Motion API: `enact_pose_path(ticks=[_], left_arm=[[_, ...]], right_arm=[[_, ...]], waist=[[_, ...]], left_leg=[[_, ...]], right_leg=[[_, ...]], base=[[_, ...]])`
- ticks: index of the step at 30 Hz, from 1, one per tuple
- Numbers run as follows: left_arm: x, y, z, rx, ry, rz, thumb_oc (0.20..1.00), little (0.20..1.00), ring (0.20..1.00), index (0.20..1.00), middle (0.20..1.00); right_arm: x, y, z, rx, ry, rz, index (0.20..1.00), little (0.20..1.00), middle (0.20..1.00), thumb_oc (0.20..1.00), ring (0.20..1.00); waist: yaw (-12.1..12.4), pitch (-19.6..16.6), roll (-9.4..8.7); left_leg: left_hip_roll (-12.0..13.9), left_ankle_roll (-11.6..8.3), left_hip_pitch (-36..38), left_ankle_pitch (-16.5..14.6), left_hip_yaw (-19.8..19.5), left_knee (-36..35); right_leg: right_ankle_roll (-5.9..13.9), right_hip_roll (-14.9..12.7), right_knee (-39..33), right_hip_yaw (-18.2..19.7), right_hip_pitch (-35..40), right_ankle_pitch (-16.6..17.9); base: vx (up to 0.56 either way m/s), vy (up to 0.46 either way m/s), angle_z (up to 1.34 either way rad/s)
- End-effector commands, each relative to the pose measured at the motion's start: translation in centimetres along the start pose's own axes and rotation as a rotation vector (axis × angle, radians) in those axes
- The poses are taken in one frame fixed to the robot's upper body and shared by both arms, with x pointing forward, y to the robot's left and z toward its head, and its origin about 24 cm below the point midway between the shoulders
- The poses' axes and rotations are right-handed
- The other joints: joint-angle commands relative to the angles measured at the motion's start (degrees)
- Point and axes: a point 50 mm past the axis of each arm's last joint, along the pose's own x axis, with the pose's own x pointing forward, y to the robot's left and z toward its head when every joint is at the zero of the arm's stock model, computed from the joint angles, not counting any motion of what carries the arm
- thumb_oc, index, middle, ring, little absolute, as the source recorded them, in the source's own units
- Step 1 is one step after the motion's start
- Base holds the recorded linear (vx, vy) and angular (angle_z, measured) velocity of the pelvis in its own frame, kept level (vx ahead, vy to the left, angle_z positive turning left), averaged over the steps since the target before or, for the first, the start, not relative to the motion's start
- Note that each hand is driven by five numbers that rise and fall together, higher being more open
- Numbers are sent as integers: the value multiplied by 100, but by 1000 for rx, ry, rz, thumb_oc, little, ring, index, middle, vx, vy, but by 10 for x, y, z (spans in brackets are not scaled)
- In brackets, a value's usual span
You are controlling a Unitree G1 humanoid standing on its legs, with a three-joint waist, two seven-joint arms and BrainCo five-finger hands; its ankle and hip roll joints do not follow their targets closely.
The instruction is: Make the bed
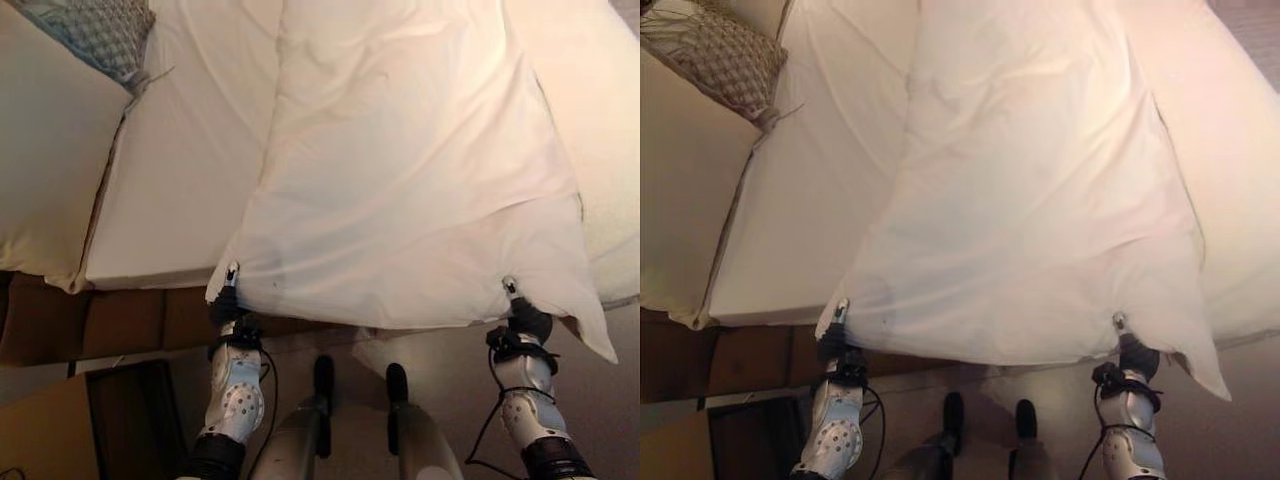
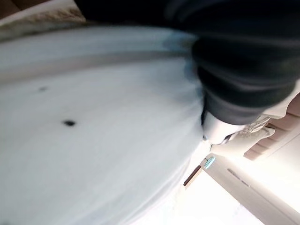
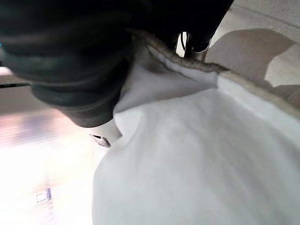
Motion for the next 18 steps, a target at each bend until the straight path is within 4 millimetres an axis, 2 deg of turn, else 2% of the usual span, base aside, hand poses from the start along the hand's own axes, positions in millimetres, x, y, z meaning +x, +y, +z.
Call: enact_pose_path(ticks=[1,2,3,4,5,6,7,8,9,10,14,15,16,17,18], left_arm=[[17,0,63,53,-271,-31,200,200,200,200,200],[18,0,63,52,-272,-31,200,200,200,200,200],[29,-12,62,54,-268,-45,200,200,200,200,200],[29,-12,62,53,-269,-46,200,200,200,200,200],[36,-23,64,53,-279,-66,200,200,200,200,200],[44,-46,73,59,-321,-122,200,200,200,200,200],[44,-46,74,59,-322,-122,200,200,200,200,200],[49,-70,86,44,-375,-186,200,200,200,200,200],[49,-70,86,43,-376,-186,200,200,200,200,200],[50,-94,99,16,-426,-260,200,200,200,200,200],[46,-141,129,-21,-542,-419,200,200,200,200,200],[42,-146,138,-41,-576,-449,200,200,200,200,200],[42,-146,138,-41,-576,-449,200,200,200,200,200],[33,-149,151,-73,-635,-493,200,200,200,200,200],[28,-146,157,-99,-662,-508,200,200,200,200,200]], right_arm=[[7,18,10,28,-60,59,200,200,200,200,200],[7,19,10,29,-61,59,200,200,200,200,200],[16,34,17,46,-81,87,200,200,200,200,200],[16,34,18,47,-82,88,200,200,200,200,200],[22,45,24,49,-99,109,200,200,200,200,200],[29,67,39,65,-150,162,200,200,200,200,200],[29,68,39,65,-151,163,200,200,200,200,200],[29,92,59,101,-221,241,200,200,200,200,200],[29,92,60,102,-222,241,200,200,200,200,200],[29,112,80,126,-295,311,200,200,200,200,200],[28,145,129,170,-453,429,200,200,200,200,200],[23,150,139,188,-489,464,200,200,200,200,200],[23,150,139,188,-488,464,200,200,200,200,200],[12,154,150,214,-547,511,200,200,200,200,200],[7,153,153,241,-568,532,200,200,200,200,200]], waist=[[249,-297,-358],[245,-292,-357],[238,-376,-370],[233,-366,-369],[226,-391,-372],[231,-424,-374],[228,-418,-372],[234,-433,-385],[232,-424,-385],[236,-438,-396],[242,-417,-406],[252,-402,-416],[251,-398,-417],[250,-376,-436],[250,-358,-450]], left_leg=[[21,-301,-47,-358,167,228],[20,-302,-43,-353,162,221],[52,-331,-35,-292,133,109],[51,-332,-30,-287,128,101],[63,-355,-25,-254,116,73],[89,-375,-40,-214,96,43],[89,-375,-43,-214,95,46],[90,-369,-63,-215,79,73],[89,-368,-66,-217,78,78],[85,-353,-85,-230,66,115],[57,-348,-115,-240,72,156],[53,-332,-108,-249,66,146],[52,-331,-104,-249,68,144],[46,-317,-119,-252,72,152],[45,-308,-122,-254,72,151]], right_leg=[[182,-139,-311,27,-304,720],[181,-140,-314,22,-301,720],[183,-121,-415,-36,-255,716],[182,-122,-420,-41,-250,718],[178,-117,-466,-65,-222,726],[177,-105,-476,-91,-227,720],[176,-105,-473,-93,-230,719],[170,-99,-421,-95,-263,703],[170,-100,-414,-96,-265,699],[171,-103,-356,-92,-288,702],[216,-140,-274,-79,-340,730],[228,-147,-265,-78,-346,738],[229,-148,-263,-75,-345,738],[243,-157,-261,-75,-369,758],[246,-153,-261,-66,-375,759]], base=[[1,-125,9],[0,-104,15],[-1,-67,17],[-4,-96,23],[-25,-69,23],[-26,-69,20],[-47,-66,13],[-25,-26,6],[-41,-34,7],[-26,-3,8],[-24,11,1],[0,0,0],[0,0,0],[0,0,0],[0,0,0]])
